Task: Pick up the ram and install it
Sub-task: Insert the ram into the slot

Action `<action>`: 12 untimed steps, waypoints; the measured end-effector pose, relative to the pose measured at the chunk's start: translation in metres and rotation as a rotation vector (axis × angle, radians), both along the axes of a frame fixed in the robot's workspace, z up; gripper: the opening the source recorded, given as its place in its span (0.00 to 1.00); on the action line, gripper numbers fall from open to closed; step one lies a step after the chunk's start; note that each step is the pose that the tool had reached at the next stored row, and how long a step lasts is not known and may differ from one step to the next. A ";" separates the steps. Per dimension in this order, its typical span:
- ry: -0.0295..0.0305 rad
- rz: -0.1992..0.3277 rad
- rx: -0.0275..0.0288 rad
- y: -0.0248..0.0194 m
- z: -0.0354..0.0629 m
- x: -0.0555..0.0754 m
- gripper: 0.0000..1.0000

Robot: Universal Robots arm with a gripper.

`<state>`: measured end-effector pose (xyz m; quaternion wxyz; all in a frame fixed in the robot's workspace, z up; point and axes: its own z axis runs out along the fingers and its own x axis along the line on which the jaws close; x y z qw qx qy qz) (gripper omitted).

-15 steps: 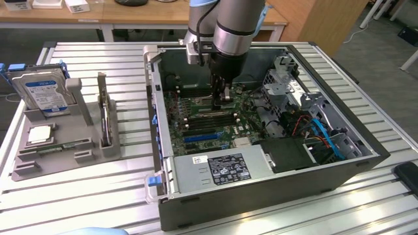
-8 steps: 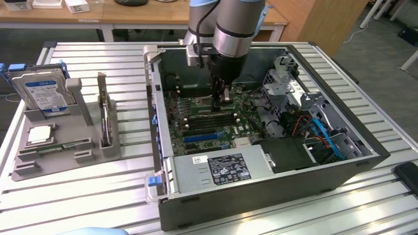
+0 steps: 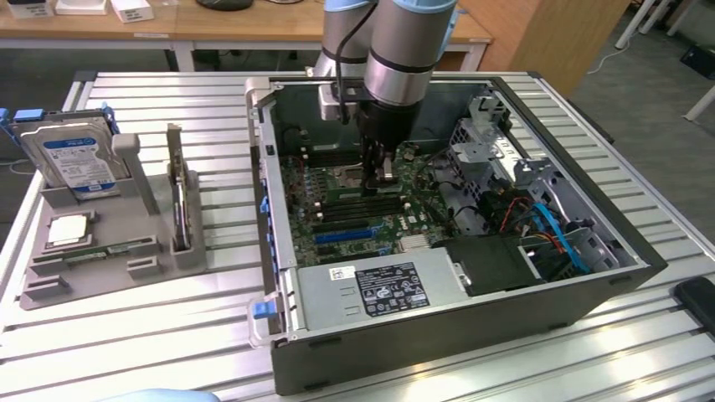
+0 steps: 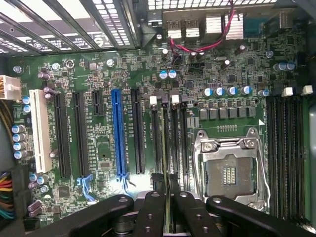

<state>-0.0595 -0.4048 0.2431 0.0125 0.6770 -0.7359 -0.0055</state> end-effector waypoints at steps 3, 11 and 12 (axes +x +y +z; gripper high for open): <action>0.0000 0.000 0.0002 -0.0003 -0.0014 0.000 0.13; -0.0001 0.000 0.0002 -0.0012 -0.0057 0.000 0.13; -0.0001 0.000 0.0002 -0.0013 -0.0063 0.000 0.13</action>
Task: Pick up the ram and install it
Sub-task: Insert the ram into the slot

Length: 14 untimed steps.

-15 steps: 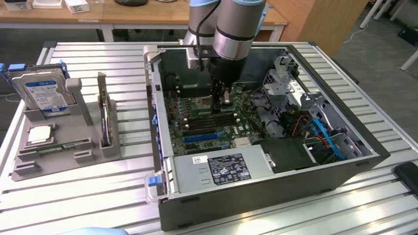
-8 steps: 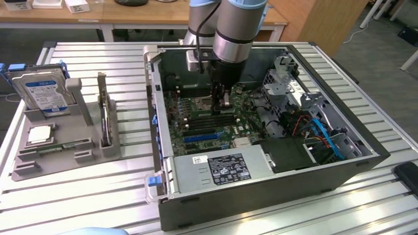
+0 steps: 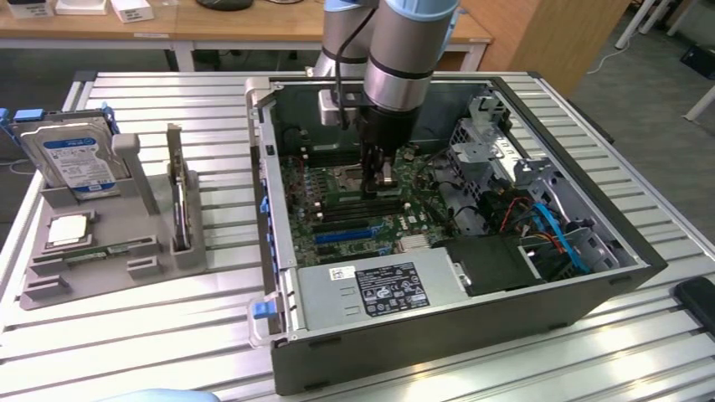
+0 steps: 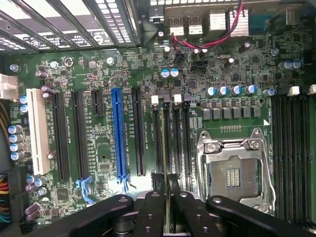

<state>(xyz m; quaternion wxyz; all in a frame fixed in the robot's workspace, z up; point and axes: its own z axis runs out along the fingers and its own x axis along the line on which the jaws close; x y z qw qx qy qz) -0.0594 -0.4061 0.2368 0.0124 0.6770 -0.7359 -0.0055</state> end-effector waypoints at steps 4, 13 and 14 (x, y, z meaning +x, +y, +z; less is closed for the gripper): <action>0.0000 0.000 0.0000 -0.0004 -0.0026 0.000 0.13; -0.0002 0.000 0.0001 -0.0009 -0.0056 0.000 0.13; -0.0002 0.000 0.0002 -0.0011 -0.0058 0.000 0.13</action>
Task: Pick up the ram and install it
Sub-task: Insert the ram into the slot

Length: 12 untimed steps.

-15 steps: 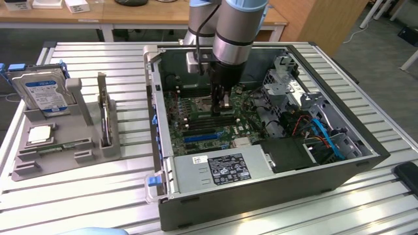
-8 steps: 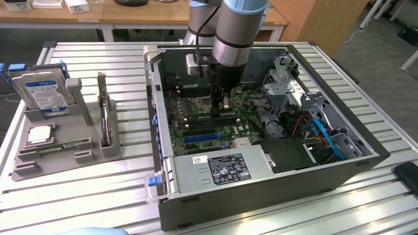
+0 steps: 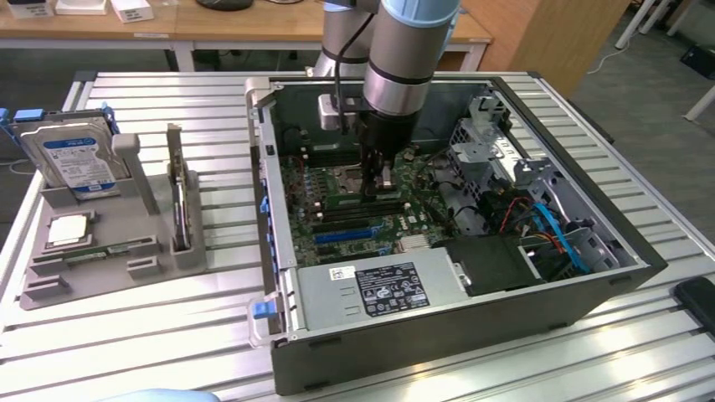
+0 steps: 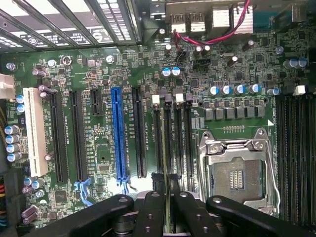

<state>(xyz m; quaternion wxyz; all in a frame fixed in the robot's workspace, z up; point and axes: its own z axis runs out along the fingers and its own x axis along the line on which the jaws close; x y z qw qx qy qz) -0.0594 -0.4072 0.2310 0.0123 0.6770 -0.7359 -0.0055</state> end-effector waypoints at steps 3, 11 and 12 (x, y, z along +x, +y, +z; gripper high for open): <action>0.0001 0.000 -0.0002 -0.0005 -0.0007 0.000 0.13; 0.0001 0.000 -0.0001 -0.0010 -0.0040 0.000 0.13; 0.0001 0.000 -0.0002 -0.0011 -0.0049 0.000 0.13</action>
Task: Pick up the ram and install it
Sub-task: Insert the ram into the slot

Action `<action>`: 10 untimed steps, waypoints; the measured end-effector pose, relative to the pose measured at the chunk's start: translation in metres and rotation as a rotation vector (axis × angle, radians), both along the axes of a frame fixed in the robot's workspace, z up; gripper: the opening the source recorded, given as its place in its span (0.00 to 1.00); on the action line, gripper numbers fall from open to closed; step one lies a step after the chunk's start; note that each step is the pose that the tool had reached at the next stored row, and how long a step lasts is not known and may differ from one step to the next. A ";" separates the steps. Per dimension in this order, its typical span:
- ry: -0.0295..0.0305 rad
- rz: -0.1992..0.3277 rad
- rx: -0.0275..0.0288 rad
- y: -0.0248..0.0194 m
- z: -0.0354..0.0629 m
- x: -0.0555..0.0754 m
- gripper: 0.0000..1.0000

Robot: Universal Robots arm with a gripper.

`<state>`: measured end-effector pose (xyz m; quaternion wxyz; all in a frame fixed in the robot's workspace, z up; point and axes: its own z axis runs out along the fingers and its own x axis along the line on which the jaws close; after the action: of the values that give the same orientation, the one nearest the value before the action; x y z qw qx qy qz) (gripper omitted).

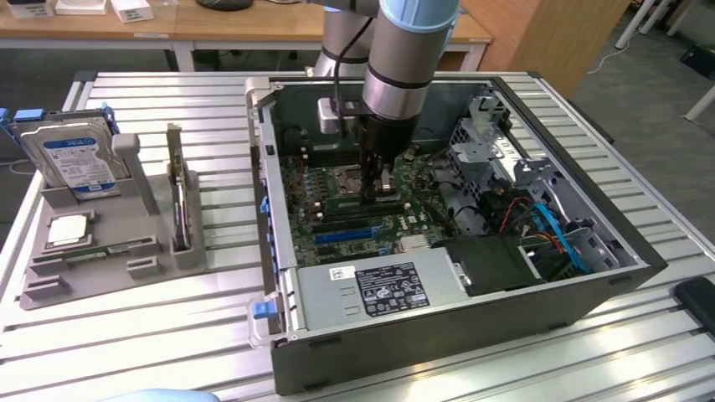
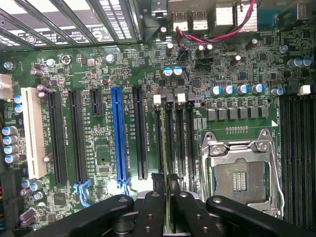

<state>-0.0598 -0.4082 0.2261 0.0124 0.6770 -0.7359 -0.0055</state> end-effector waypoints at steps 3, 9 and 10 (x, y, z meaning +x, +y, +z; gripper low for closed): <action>0.0000 0.000 -0.0002 0.0000 0.0000 0.000 0.13; 0.0000 0.006 -0.0002 -0.0001 0.0000 0.000 0.13; 0.0000 0.009 -0.0003 -0.0001 0.0000 0.000 0.13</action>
<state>-0.0601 -0.4083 0.2260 0.0125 0.6803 -0.7328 -0.0053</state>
